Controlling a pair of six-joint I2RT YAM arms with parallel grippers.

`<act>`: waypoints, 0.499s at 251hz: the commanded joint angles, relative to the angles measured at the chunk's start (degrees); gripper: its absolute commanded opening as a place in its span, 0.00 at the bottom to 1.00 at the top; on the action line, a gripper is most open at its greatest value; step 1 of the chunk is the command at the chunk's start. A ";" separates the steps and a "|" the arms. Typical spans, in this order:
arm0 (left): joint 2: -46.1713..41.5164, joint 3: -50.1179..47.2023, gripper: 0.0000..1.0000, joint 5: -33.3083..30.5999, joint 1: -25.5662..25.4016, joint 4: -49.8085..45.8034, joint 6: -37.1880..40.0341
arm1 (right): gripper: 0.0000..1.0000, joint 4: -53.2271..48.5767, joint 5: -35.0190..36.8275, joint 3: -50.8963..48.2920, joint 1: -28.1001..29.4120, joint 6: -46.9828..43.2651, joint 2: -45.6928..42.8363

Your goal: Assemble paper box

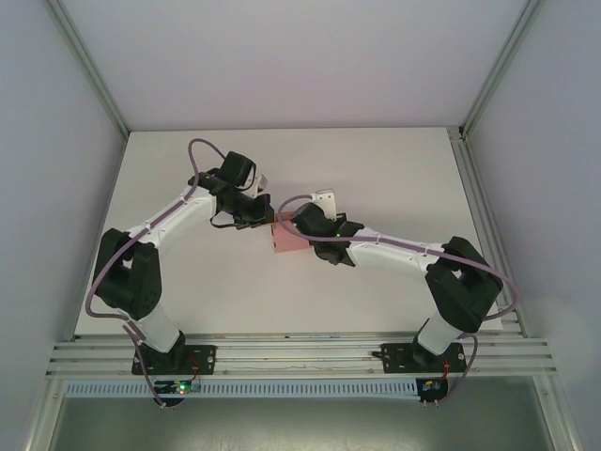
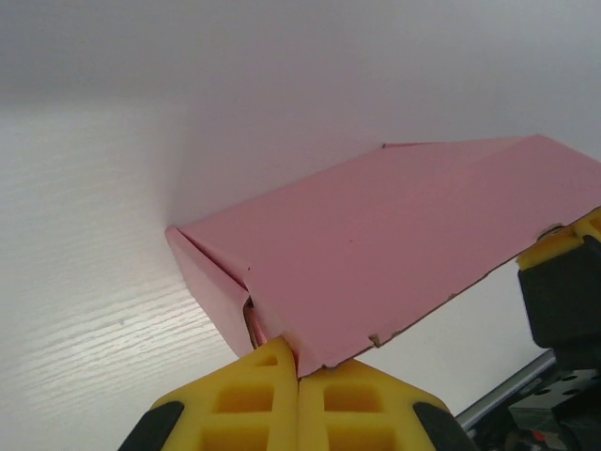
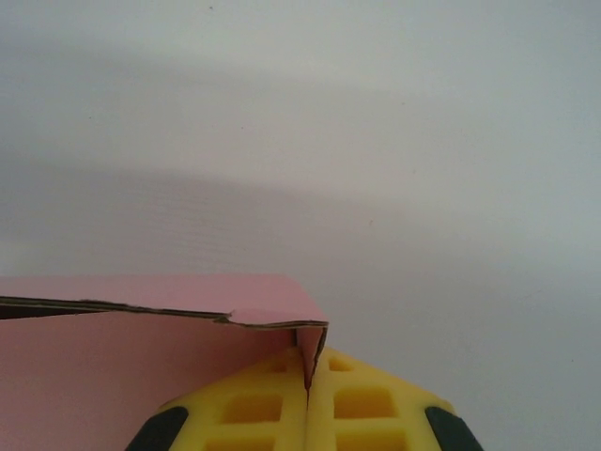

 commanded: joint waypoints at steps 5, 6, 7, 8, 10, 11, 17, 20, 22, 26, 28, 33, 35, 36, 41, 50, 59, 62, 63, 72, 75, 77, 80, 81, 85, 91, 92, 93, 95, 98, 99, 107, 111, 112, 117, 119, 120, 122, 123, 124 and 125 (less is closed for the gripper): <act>0.10 1.68 0.00 -5.66 -0.63 -7.30 7.96 | 0.00 -3.32 -5.57 -1.94 1.23 -0.38 2.14; 0.13 1.68 0.00 -5.80 -0.63 -7.38 8.05 | 0.00 -3.34 -5.62 -1.92 1.19 -0.36 2.15; 0.11 1.73 0.00 -5.92 -0.63 -7.46 8.10 | 0.00 -3.35 -5.64 -1.91 1.21 -0.35 2.15; 0.14 1.75 0.00 -6.11 -0.63 -7.50 8.17 | 0.00 -3.36 -5.65 -1.90 1.18 -0.34 2.20; 0.16 1.79 0.00 -6.43 -0.63 -7.57 8.22 | 0.00 -3.36 -5.70 -1.81 1.20 -0.40 2.23; -0.01 1.78 0.00 -6.54 -0.63 -7.60 8.23 | 0.00 -3.37 -5.72 -1.81 1.18 -0.46 2.24; 0.19 1.70 0.00 -6.97 -0.63 -7.67 8.61 | 0.00 -3.53 -5.81 -1.65 1.09 -0.46 2.30; 0.28 1.69 0.00 -6.95 -0.63 -7.71 8.85 | 0.00 -3.58 -5.80 -1.59 1.08 -0.57 2.37; 0.28 1.68 0.00 -6.86 -0.63 -7.74 9.07 | 0.00 -3.62 -5.76 -1.56 1.07 -0.59 2.41; 0.43 1.75 0.00 -6.82 -0.59 -7.99 9.43 | 0.00 -3.63 -5.71 -1.33 1.06 -0.60 2.41; 0.54 1.70 0.00 -6.78 -0.60 -8.09 9.62 | 0.00 -3.59 -5.67 -1.49 1.06 -0.67 2.39; 0.62 1.68 0.00 -6.89 -0.67 -8.28 9.82 | 0.00 -3.57 -5.57 -1.48 1.06 -0.69 2.42; 0.67 1.62 0.00 -7.02 -0.66 -8.32 9.87 | 0.00 -3.61 -5.53 -1.46 1.00 -0.64 2.48; 0.68 1.61 0.00 -7.10 -0.65 -8.32 9.89 | 0.00 -3.62 -5.51 -1.46 1.03 -0.67 2.45; 0.79 1.45 0.00 -7.23 -0.70 -8.33 10.16 | 0.00 -3.74 -5.48 -1.46 0.94 -0.64 2.50; 0.77 1.05 0.00 -7.04 -0.72 -8.29 11.20 | 0.00 -3.64 -5.56 -1.46 0.85 -0.68 2.59; 0.71 0.64 0.00 -7.12 -0.77 -8.20 11.50 | 0.00 -3.76 -5.66 -1.38 0.74 -0.64 2.71; 0.62 0.54 0.00 -7.19 -0.73 -8.16 11.60 | 0.00 -3.80 -5.74 -1.33 0.66 -0.57 2.81; 0.61 0.50 0.00 -7.23 -0.72 -8.12 11.63 | 0.00 -3.80 -5.74 -1.31 0.69 -0.59 2.83; 0.65 0.12 0.00 -6.85 -0.72 -7.69 12.07 | 0.00 -3.83 -5.92 -1.28 0.64 -0.64 2.93; 0.67 -0.02 0.00 -6.84 -0.74 -7.60 12.17 | 0.00 -3.74 -5.96 -1.28 0.69 -0.72 3.00; 0.69 -0.10 0.00 -6.87 -0.77 -7.45 12.17 | 0.00 -3.61 -6.00 -1.30 0.66 -0.72 2.98; 0.73 -0.30 0.00 -7.01 -0.80 -7.27 12.18 | 0.00 -3.45 -6.01 -1.35 0.66 -0.78 3.08; 0.71 -0.36 0.00 -7.05 -0.81 -7.27 12.14 | 0.00 -3.45 -6.01 -1.36 0.64 -0.78 3.10; 0.78 -0.57 0.00 -7.42 -0.77 -7.05 12.04 | 0.00 -3.18 -6.01 -1.45 0.67 -0.92 3.20; 0.86 -1.04 0.00 -7.92 -0.96 -6.74 12.14 | 0.00 -2.90 -5.89 -1.63 0.63 -0.98 3.28; 0.87 -1.13 0.00 -7.99 -0.97 -6.66 12.12 | 0.00 -2.87 -5.82 -1.63 0.63 -1.01 3.33; 0.87 -1.22 0.00 -8.02 -0.98 -6.57 12.07 | 0.00 -2.81 -5.83 -1.63 0.67 -1.02 3.32; 0.83 -1.46 0.00 -8.11 -1.05 -6.33 12.10 | 0.00 -2.66 -5.77 -1.74 0.68 -1.01 3.37; 0.82 -1.86 0.00 -8.22 -1.19 -5.98 12.06 | 0.00 -2.33 -5.67 -1.91 0.76 -1.10 3.36; 0.80 -1.98 0.00 -8.23 -1.22 -5.88 12.13 | 0.00 -2.19 -5.62 -1.99 0.74 -1.11 3.37; 0.84 -3.07 0.00 -8.54 -1.56 -4.80 12.06 | 0.00 -0.81 -5.35 -2.90 0.72 -1.35 3.35; 0.82 -3.69 0.00 -8.79 -1.82 -4.26 12.02 | 0.00 -0.07 -5.31 -3.39 0.72 -1.42 3.34; 0.80 -3.82 0.00 -8.78 -1.88 -4.14 11.98 | 0.00 0.13 -5.27 -3.52 0.76 -1.45 3.36; 0.83 -4.73 0.00 -8.67 -2.27 -3.27 12.04 | 0.00 1.05 -5.23 -4.23 0.76 -1.55 3.38; 0.90 -5.08 0.00 -8.39 -2.40 -2.89 12.13 | 0.00 1.43 -5.24 -4.48 0.72 -1.56 3.38; 0.89 -5.30 0.00 -8.27 -2.44 -2.71 12.21 | 0.00 1.58 -5.23 -4.60 0.72 -1.52 3.34; 0.92 -5.69 0.00 -8.02 -2.60 -2.25 12.33 | 0.00 1.91 -5.22 -4.86 0.67 -1.54 3.24; 0.89 -5.96 0.00 -7.86 -2.67 -1.99 12.44 | 0.00 2.09 -5.22 -5.00 0.65 -1.56 3.27; 0.88 -6.18 0.00 -7.65 -2.71 -1.69 12.54 | 0.00 2.30 -5.22 -5.12 0.63 -1.56 3.28; 0.83 -6.42 0.00 -7.50 -2.81 -1.41 12.54 | 0.00 2.46 -5.26 -5.27 0.63 -1.52 3.29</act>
